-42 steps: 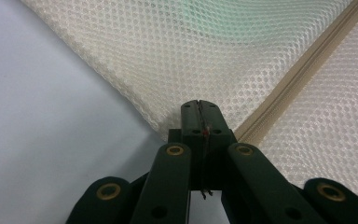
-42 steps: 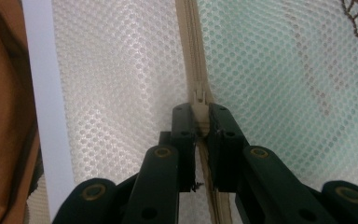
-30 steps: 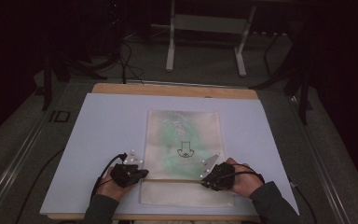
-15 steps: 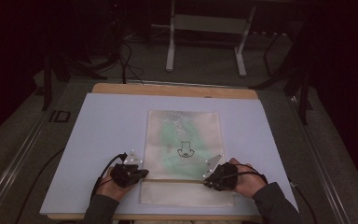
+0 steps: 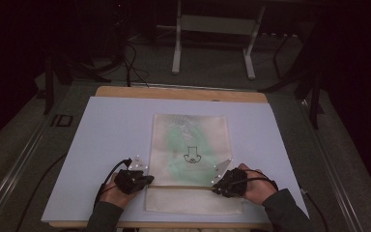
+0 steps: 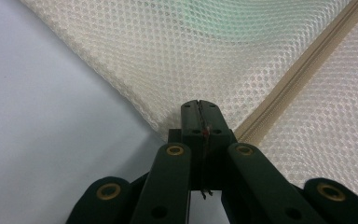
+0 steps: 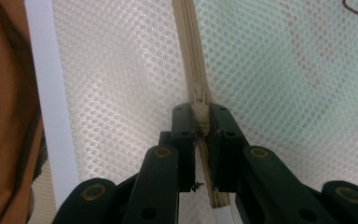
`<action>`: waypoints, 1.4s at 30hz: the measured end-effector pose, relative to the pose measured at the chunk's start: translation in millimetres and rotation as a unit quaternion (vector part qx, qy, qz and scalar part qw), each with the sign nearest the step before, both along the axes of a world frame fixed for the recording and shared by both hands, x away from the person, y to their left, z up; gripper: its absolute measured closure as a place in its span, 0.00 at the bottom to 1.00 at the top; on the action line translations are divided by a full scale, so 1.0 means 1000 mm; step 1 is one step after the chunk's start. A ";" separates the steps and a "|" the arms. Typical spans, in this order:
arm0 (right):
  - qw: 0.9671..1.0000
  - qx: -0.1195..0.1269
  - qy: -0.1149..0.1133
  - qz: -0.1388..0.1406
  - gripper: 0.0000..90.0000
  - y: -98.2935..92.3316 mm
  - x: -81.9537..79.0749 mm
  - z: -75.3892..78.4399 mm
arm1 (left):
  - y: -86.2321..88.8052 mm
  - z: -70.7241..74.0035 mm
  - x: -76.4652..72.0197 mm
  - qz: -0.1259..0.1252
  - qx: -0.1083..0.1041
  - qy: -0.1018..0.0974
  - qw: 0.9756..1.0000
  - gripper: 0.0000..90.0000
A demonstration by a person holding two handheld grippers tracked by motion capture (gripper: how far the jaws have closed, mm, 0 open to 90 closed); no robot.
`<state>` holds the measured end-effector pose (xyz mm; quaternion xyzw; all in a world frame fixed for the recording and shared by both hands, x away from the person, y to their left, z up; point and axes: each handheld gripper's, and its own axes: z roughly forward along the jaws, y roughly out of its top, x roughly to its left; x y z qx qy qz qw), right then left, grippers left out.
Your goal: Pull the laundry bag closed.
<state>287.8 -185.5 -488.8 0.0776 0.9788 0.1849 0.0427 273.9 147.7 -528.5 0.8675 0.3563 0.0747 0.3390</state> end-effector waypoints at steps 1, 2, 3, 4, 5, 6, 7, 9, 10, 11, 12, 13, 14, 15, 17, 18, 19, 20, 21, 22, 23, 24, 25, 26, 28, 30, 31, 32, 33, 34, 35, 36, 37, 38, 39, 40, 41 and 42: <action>1.000 0.000 0.002 0.001 0.92 -0.001 0.000 0.000 | 0.000 0.000 0.000 0.000 0.000 0.000 1.000 1.00; 1.000 -0.002 0.002 0.001 0.92 -0.002 0.000 0.000 | 0.000 0.000 0.000 0.000 0.000 0.000 1.000 1.00; 1.000 -0.001 0.002 0.000 0.92 -0.002 0.000 0.000 | 0.000 0.000 0.000 0.000 0.000 0.000 1.000 1.00; 1.000 -0.001 0.004 -0.002 0.92 -0.003 0.000 -0.001 | 0.000 0.000 0.000 0.000 0.000 0.000 1.000 1.00; 1.000 0.000 0.004 -0.003 0.92 -0.004 0.000 -0.001 | 0.000 0.000 0.000 0.000 0.001 0.000 1.000 1.00; 1.000 0.000 0.002 -0.003 0.92 -0.005 0.000 -0.001 | 0.000 0.000 0.000 0.000 0.000 0.000 1.000 1.00; 1.000 0.001 0.003 -0.003 0.92 -0.006 0.000 0.000 | 0.000 0.000 0.000 0.000 0.001 0.000 1.000 1.00; 1.000 0.003 0.005 -0.005 0.92 -0.006 0.000 0.000 | 0.000 0.000 0.000 0.000 0.001 0.000 1.000 1.00; 1.000 -0.001 0.003 -0.005 0.92 -0.006 -0.001 0.000 | 0.000 0.000 0.000 0.000 0.001 0.000 1.000 1.00; 1.000 0.002 0.003 -0.005 0.92 -0.007 0.000 0.001 | 0.000 0.000 0.000 0.000 0.001 0.000 1.000 1.00; 1.000 0.002 0.003 -0.005 0.92 -0.007 0.000 0.001 | 0.000 0.000 0.000 0.000 0.001 0.000 1.000 1.00; 1.000 0.001 0.003 -0.005 0.92 -0.008 0.000 0.001 | 0.000 0.000 0.000 0.000 0.000 0.000 1.000 1.00; 1.000 0.004 0.003 -0.006 0.92 -0.009 0.000 0.000 | 0.000 0.000 0.000 0.000 0.000 0.000 1.000 1.00; 1.000 0.004 0.005 -0.008 0.92 -0.010 0.000 0.001 | 0.000 0.000 0.000 0.000 0.000 0.000 1.000 1.00; 1.000 0.001 0.003 -0.009 0.92 -0.012 0.000 -0.001 | 0.000 0.000 0.000 0.000 0.000 0.000 1.000 1.00; 1.000 0.005 0.005 -0.011 0.92 -0.013 -0.001 -0.001 | 0.000 0.000 0.000 0.000 0.000 0.000 1.000 1.00; 1.000 0.005 0.005 -0.011 0.92 -0.014 -0.001 -0.001 | 0.000 0.000 0.000 0.000 0.001 0.000 1.000 1.00; 1.000 0.002 0.003 -0.013 0.92 -0.014 -0.001 -0.001 | 0.000 0.000 0.000 0.000 0.002 -0.001 1.000 1.00; 1.000 0.003 0.004 -0.013 0.92 -0.015 -0.001 0.000 | 0.000 0.000 0.000 0.001 0.001 -0.001 1.000 1.00; 1.000 0.007 0.003 -0.012 0.92 -0.016 0.000 0.000 | 0.000 0.000 0.000 0.001 0.001 -0.001 1.000 1.00; 1.000 0.006 0.003 -0.011 0.92 -0.016 0.000 0.000 | 0.000 0.000 0.000 0.001 0.001 -0.001 1.000 1.00; 1.000 0.004 0.003 -0.013 0.92 -0.016 -0.001 0.000 | 0.000 0.000 0.000 0.001 0.002 -0.001 1.000 1.00; 1.000 0.005 0.004 -0.013 0.92 -0.017 -0.001 0.000 | 0.000 0.000 0.000 0.001 0.001 -0.001 1.000 1.00; 1.000 0.006 0.004 -0.013 0.92 -0.017 -0.001 0.000 | 0.000 0.000 0.000 0.000 0.002 -0.001 1.000 1.00; 1.000 0.005 0.005 -0.017 0.92 -0.018 -0.001 0.000 | 0.000 0.000 0.000 0.000 0.002 -0.001 1.000 1.00; 1.000 0.005 0.004 -0.016 0.92 -0.020 0.000 0.000 | 0.000 0.000 0.000 0.001 0.001 0.000 1.000 1.00; 1.000 0.003 0.005 -0.018 0.92 -0.020 -0.001 0.000 | 0.000 0.000 0.000 0.001 0.000 0.000 1.000 1.00; 1.000 0.007 0.007 -0.019 0.92 -0.021 -0.001 0.000 | 0.000 0.000 0.000 0.000 0.001 0.000 1.000 1.00; 1.000 0.005 0.006 -0.020 0.92 -0.022 -0.001 0.000 | 0.000 0.000 0.000 0.001 0.001 -0.001 1.000 1.00; 1.000 0.007 0.005 -0.019 0.92 -0.022 -0.001 0.000 | 0.000 0.000 0.000 0.001 0.002 -0.001 1.000 1.00; 1.000 0.005 0.004 -0.018 0.92 -0.023 -0.001 0.000 | 0.000 0.000 0.000 0.000 0.003 -0.001 1.000 1.00; 1.000 0.009 0.005 -0.021 0.92 -0.024 -0.001 0.001 | 0.000 0.000 0.000 0.000 0.003 -0.002 1.000 1.00; 1.000 0.008 0.005 -0.021 0.92 -0.024 -0.001 0.001 | 0.000 0.000 0.000 0.000 0.003 -0.002 1.000 1.00; 1.000 0.006 0.004 -0.022 0.92 -0.025 -0.001 0.001 | 0.000 0.000 0.000 0.000 0.003 -0.002 1.000 1.00; 1.000 0.009 0.004 -0.020 0.92 -0.026 0.000 0.001 | 0.000 0.000 0.000 0.000 0.003 -0.001 1.000 1.00; 1.000 0.012 0.004 -0.021 0.92 -0.026 0.000 0.002 | 0.000 0.000 0.000 0.000 0.002 -0.001 1.000 1.00; 1.000 0.010 0.003 -0.021 0.92 -0.027 -0.001 0.002 | 0.000 0.000 0.000 0.001 0.002 -0.001 1.000 1.00; 1.000 0.007 0.004 -0.023 0.92 -0.027 -0.001 0.002 | 0.000 0.000 0.000 0.000 0.002 -0.001 1.000 1.00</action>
